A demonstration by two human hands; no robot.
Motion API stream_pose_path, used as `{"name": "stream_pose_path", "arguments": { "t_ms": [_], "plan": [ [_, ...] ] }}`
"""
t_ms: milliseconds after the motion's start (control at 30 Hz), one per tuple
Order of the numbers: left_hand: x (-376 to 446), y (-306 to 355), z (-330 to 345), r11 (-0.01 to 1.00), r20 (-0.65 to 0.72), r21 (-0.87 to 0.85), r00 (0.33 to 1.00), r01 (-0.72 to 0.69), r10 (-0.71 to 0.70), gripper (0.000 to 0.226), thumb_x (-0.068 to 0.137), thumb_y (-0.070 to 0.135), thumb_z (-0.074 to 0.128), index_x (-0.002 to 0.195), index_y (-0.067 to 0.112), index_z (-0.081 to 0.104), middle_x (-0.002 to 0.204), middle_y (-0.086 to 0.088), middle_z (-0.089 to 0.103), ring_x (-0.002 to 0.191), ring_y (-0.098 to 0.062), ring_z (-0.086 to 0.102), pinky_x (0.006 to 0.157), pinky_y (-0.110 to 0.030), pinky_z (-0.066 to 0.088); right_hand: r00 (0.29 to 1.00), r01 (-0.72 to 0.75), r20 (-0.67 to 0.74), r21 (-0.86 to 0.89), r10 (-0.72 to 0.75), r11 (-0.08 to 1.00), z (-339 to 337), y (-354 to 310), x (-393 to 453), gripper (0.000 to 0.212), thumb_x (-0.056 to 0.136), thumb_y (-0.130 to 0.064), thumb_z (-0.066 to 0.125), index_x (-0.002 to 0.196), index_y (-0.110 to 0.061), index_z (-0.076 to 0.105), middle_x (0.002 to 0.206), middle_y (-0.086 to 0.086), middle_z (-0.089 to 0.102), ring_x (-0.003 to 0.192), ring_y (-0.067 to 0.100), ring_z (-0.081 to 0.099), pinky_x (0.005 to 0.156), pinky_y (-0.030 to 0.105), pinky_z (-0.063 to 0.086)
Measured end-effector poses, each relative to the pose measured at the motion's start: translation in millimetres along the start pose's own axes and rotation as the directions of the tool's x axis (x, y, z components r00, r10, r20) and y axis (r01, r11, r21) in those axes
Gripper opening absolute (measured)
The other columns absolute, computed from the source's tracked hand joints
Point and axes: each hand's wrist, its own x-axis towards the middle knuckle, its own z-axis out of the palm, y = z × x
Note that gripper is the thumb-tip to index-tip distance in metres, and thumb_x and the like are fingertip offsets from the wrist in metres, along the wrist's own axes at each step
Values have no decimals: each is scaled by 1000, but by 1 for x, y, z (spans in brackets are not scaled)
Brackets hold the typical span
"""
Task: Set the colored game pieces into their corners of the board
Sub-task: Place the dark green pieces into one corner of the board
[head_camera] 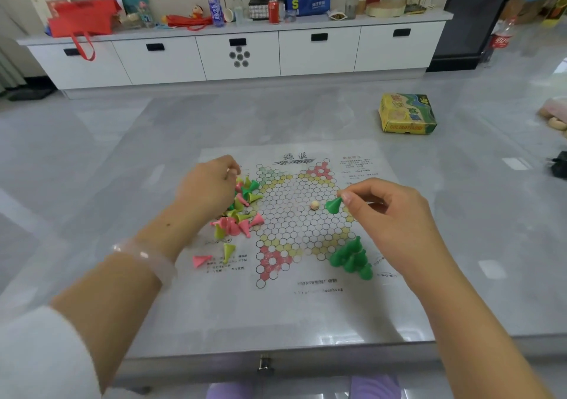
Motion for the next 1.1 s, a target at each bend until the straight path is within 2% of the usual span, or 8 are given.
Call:
{"name": "stream_pose_path", "arguments": {
  "t_ms": [100, 200, 400, 467, 667, 900, 1033, 1100],
  "plan": [
    [20, -10, 5, 945, 80, 324, 996, -51, 27, 29, 94, 10, 34, 115, 16, 54, 93, -10, 61, 70, -26, 57, 64, -31, 49, 1000, -2, -7, -16, 2, 1000, -2, 1, 1, 14, 85, -22, 61, 74, -28, 67, 77, -18, 66, 76, -5, 58, 66, 7, 45],
    [29, -10, 7, 861, 149, 495, 988, -114, 45, 25, 96, 23, 35, 113, 18, 53, 110, -7, 55, 72, -23, 55, 63, -29, 45, 1000, 7, -9, -20, -7, 1000, -4, 1, 2, 15, 85, -21, 60, 73, -28, 67, 76, -19, 66, 77, -8, 57, 64, 4, 44],
    [35, -8, 7, 762, 305, 618, 952, -190, -10, 22, 94, 30, 44, 110, 17, 53, 84, 1, 58, 57, -10, 55, 52, -21, 42, 1000, 25, 13, -13, -25, 1000, -3, 0, 4, 17, 86, -20, 58, 72, -26, 66, 78, -26, 64, 75, -10, 56, 62, 2, 42],
    [36, -6, 10, 757, 295, 625, 956, -191, -3, 22, 94, 29, 45, 109, 15, 53, 90, -2, 60, 55, -11, 50, 52, -22, 40, 1000, 24, 16, -2, -24, 1000, -3, -1, 4, 19, 86, -20, 58, 71, -27, 66, 79, -31, 63, 73, -11, 56, 61, 2, 42],
    [36, -19, 20, 889, 149, 436, 985, -142, 84, 18, 92, 9, 40, 105, 6, 52, 99, -14, 60, 74, -27, 56, 58, -31, 42, 1000, 26, 7, -2, -26, 1000, -5, -1, 5, 16, 86, -20, 58, 74, -24, 67, 74, -17, 67, 74, -11, 56, 62, 0, 41],
    [27, -22, 9, 990, 70, 127, 997, -54, 46, 26, 93, 2, 30, 103, 5, 54, 71, -6, 51, 53, -26, 54, 48, -28, 41, 1000, 28, 3, -2, -28, 1000, -5, -1, 4, 17, 86, -19, 58, 73, -25, 66, 73, -19, 65, 71, -13, 55, 62, -1, 40],
    [27, -19, -2, 996, 18, -63, 998, 63, -62, 32, 89, 0, 30, 90, 3, 62, 79, -11, 56, 47, -20, 40, 45, -24, 32, 1000, 20, 2, 0, -20, 1000, -4, -1, 4, 17, 86, -19, 58, 72, -25, 66, 72, -20, 64, 70, -14, 55, 62, -1, 40],
    [27, -19, -4, 997, 37, -32, 997, 69, -67, 29, 91, 6, 31, 86, 0, 59, 75, -12, 53, 54, -22, 40, 48, -26, 31, 1000, 20, 7, 0, -20, 1000, -4, -1, 4, 17, 86, -19, 58, 73, -24, 67, 72, -20, 64, 72, -13, 55, 62, -1, 40]
  ]
}}
